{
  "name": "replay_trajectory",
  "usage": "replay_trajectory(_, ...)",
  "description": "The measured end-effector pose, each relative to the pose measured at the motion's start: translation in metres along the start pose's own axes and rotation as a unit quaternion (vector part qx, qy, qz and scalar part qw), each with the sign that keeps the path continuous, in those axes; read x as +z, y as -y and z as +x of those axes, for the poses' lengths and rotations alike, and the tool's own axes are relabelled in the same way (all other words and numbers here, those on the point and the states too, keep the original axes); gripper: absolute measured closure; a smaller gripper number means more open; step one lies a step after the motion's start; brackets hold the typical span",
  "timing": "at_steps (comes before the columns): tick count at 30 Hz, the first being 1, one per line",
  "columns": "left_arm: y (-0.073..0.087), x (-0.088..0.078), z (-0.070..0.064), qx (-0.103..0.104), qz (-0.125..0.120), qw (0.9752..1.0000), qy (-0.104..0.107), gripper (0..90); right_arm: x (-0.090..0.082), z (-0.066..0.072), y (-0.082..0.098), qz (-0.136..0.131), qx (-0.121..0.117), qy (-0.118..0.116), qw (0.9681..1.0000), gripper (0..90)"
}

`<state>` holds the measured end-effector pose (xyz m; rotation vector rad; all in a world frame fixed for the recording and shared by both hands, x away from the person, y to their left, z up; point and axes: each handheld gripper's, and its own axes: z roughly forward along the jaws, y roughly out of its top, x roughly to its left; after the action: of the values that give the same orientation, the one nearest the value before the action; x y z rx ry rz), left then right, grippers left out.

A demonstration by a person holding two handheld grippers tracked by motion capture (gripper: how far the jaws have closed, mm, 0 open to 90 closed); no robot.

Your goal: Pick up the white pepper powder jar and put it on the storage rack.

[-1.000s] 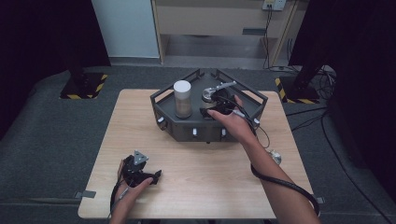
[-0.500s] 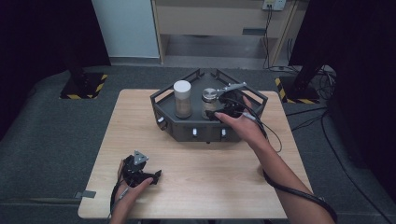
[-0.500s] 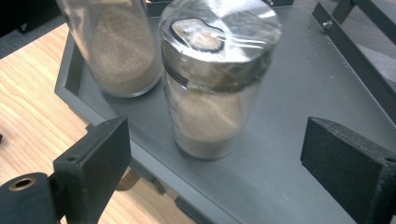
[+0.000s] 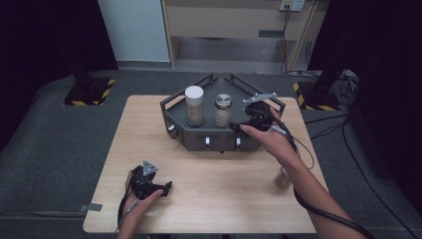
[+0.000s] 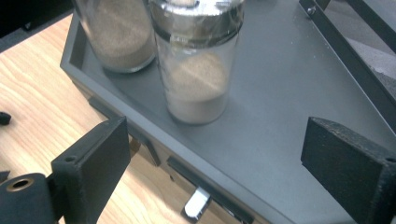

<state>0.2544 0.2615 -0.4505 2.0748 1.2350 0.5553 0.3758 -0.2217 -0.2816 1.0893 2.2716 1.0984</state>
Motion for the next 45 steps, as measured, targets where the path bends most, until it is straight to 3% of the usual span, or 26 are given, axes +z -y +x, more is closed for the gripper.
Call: replay_trajectory(45, 0.000, 0.000, 0.000, 0.000, 0.000, 1.0000, -0.001, 0.0, -0.041, -0.013, 0.038, 0.001, -0.001, -0.002, 1.0000, 5.1)
